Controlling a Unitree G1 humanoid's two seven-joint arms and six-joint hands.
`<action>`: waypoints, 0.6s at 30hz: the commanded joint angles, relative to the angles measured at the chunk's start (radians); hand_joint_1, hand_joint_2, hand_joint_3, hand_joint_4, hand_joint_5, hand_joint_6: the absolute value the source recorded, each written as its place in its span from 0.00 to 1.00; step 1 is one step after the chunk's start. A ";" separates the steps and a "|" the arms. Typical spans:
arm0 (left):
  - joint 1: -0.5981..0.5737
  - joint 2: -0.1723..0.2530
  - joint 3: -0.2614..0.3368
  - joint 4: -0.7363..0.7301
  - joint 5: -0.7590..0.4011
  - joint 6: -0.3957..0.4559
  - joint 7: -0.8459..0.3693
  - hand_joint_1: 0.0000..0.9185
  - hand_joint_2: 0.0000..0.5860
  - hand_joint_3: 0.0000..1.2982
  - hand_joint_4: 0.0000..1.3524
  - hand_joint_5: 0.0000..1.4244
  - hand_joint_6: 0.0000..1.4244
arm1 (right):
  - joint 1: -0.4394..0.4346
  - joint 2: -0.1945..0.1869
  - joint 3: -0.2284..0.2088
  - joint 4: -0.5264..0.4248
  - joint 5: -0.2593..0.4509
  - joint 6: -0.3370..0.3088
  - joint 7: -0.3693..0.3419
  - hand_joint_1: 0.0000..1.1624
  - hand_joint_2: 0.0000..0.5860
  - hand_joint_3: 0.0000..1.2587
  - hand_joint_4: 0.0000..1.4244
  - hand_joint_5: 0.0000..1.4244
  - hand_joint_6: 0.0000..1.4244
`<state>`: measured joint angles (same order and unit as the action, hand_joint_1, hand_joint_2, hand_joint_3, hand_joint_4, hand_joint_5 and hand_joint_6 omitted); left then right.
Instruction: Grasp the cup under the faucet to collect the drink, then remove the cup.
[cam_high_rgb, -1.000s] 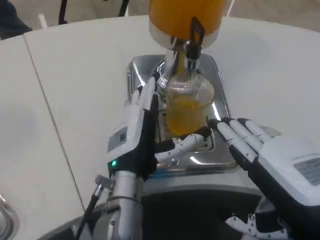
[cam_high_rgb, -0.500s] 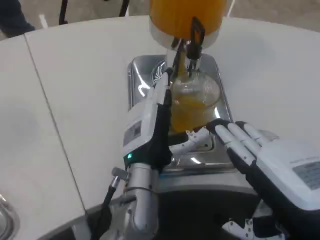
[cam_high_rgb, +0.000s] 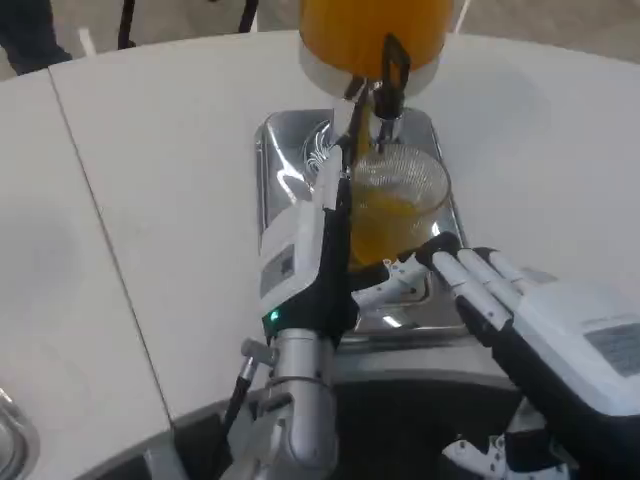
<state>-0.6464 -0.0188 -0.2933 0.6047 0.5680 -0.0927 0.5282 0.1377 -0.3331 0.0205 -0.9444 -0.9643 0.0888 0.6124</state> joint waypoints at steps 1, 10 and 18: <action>-0.027 -0.037 -0.023 0.050 0.003 -0.008 0.014 0.47 0.10 0.00 0.00 0.19 0.20 | -0.005 -0.009 -0.028 -0.004 -0.003 0.018 0.028 0.63 0.52 0.00 0.00 0.00 0.06; -0.097 -0.132 -0.055 0.185 0.017 0.012 0.156 0.55 0.07 0.18 0.26 0.56 0.75 | -0.032 -0.045 -0.111 -0.033 0.017 0.068 0.108 0.61 0.53 0.00 0.00 0.00 0.06; -0.143 -0.199 -0.044 0.316 -0.023 -0.020 0.357 0.61 0.06 0.68 0.82 0.93 1.00 | -0.037 -0.033 -0.100 -0.017 0.011 0.088 0.112 0.56 0.55 0.00 0.00 0.00 0.06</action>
<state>-0.7845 -0.0775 -0.3446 0.8713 0.5741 -0.1101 0.8392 0.1008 -0.3666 -0.0876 -0.9639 -0.9504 0.1785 0.7251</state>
